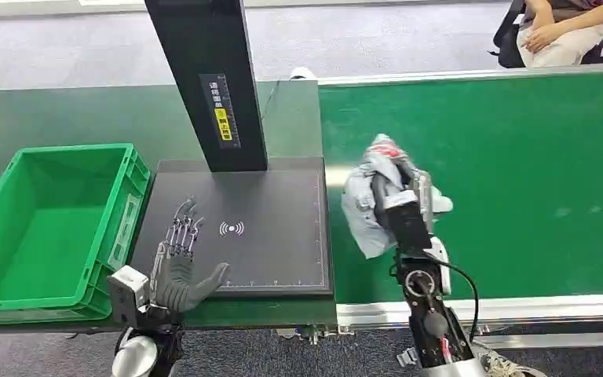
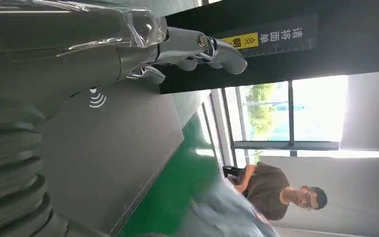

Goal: Moved the parcel from conveyor to table for the left to box.

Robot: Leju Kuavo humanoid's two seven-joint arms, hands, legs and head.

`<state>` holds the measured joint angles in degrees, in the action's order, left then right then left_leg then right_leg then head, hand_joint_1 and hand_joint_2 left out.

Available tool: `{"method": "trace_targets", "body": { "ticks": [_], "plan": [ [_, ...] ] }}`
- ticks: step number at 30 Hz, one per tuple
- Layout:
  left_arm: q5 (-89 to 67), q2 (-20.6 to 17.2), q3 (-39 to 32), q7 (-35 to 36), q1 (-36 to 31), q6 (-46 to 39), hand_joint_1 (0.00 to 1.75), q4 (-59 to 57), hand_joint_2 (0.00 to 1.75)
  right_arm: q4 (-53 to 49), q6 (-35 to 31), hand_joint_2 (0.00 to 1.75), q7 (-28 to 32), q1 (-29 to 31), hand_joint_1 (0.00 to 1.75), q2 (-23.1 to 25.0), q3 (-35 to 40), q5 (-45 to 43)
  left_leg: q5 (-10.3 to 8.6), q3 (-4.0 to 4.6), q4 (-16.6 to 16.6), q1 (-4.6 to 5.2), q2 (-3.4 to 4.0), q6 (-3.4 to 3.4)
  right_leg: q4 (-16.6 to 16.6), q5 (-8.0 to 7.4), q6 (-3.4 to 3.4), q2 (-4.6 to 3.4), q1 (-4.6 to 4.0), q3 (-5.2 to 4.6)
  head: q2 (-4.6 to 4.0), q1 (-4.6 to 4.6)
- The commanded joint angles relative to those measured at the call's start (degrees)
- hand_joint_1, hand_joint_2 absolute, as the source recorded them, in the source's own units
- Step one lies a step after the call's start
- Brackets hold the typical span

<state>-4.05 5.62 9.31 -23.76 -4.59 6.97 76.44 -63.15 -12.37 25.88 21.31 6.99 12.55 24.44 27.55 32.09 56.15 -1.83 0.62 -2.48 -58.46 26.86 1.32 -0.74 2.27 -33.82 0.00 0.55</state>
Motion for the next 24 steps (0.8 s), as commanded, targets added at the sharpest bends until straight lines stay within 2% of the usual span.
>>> {"method": "trace_targets", "body": {
  "ticks": [1,5,6,11,13,18,23,24],
  "plan": [
    [2.2,-1.9,3.0,-1.4,-4.0,-1.2,0.0,-7.8,1.75,31.8,5.8,1.75,-2.1,16.0,1.75,0.9,20.7,5.8,0.02,-0.16,-0.1,0.0,0.19,0.13,0.1,-0.06,-0.16,-0.17,-0.05,0.08,0.0,0.0],
    [3.2,-1.6,2.9,-1.4,-5.8,-1.7,0.0,-9.3,1.75,36.7,10.8,1.75,-3.9,18.1,1.75,2.8,27.6,8.8,0.01,-0.19,-0.1,-0.02,-0.03,0.2,0.2,-0.04,-0.22,0.02,-0.09,0.2,0.0,-0.02],
    [3.2,-1.6,3.1,-1.3,-6.3,-1.8,0.0,-9.8,1.75,37.9,14.6,1.75,-4.6,18.5,1.75,3.3,29.2,8.7,0.01,-0.11,0.0,-0.01,-0.01,0.14,0.1,-0.03,-0.16,0.0,-0.06,0.09,0.0,0.0],
    [3.1,-1.4,3.8,-1.2,-7.2,-1.6,0.0,-12.0,1.75,38.4,20.3,1.75,-4.9,18.1,1.75,4.3,31.0,7.4,-0.03,-0.12,-0.1,0.0,-0.1,0.14,0.1,-0.02,-0.18,0.1,-0.05,0.11,0.0,0.0],
    [3.0,-1.3,4.3,-1.3,-7.6,-1.7,0.0,-13.1,1.75,37.5,23.4,1.75,-3.3,17.6,1.75,4.2,32.6,6.2,-0.02,-0.08,0.0,0.01,-0.14,0.12,0.1,0.0,-0.12,0.12,-0.03,0.08,0.0,0.0],
    [2.8,-1.5,5.8,-1.8,-8.0,-1.6,0.0,-14.4,1.75,34.7,21.7,1.75,2.5,17.4,1.75,4.4,36.5,7.1,-0.02,-0.15,-0.1,0.0,-0.04,0.14,0.1,0.0,-0.16,0.11,-0.05,0.12,0.0,0.0],
    [2.8,-1.5,6.3,-1.9,-7.8,-1.9,0.0,-14.3,1.75,35.8,19.9,1.75,1.8,18.9,1.75,4.8,38.2,7.6,-0.02,-0.07,0.0,0.01,-0.05,0.13,0.0,0.0,-0.14,0.12,-0.03,0.03,0.0,0.0],
    [2.9,-1.6,6.1,-2.0,-7.5,-2.0,0.0,-13.7,1.75,36.7,17.2,1.75,1.2,19.7,1.75,4.6,38.9,8.5,-0.01,-0.11,0.0,-0.01,-0.07,0.18,0.1,-0.01,-0.19,0.14,-0.07,0.1,0.0,0.0]
  ]
}}
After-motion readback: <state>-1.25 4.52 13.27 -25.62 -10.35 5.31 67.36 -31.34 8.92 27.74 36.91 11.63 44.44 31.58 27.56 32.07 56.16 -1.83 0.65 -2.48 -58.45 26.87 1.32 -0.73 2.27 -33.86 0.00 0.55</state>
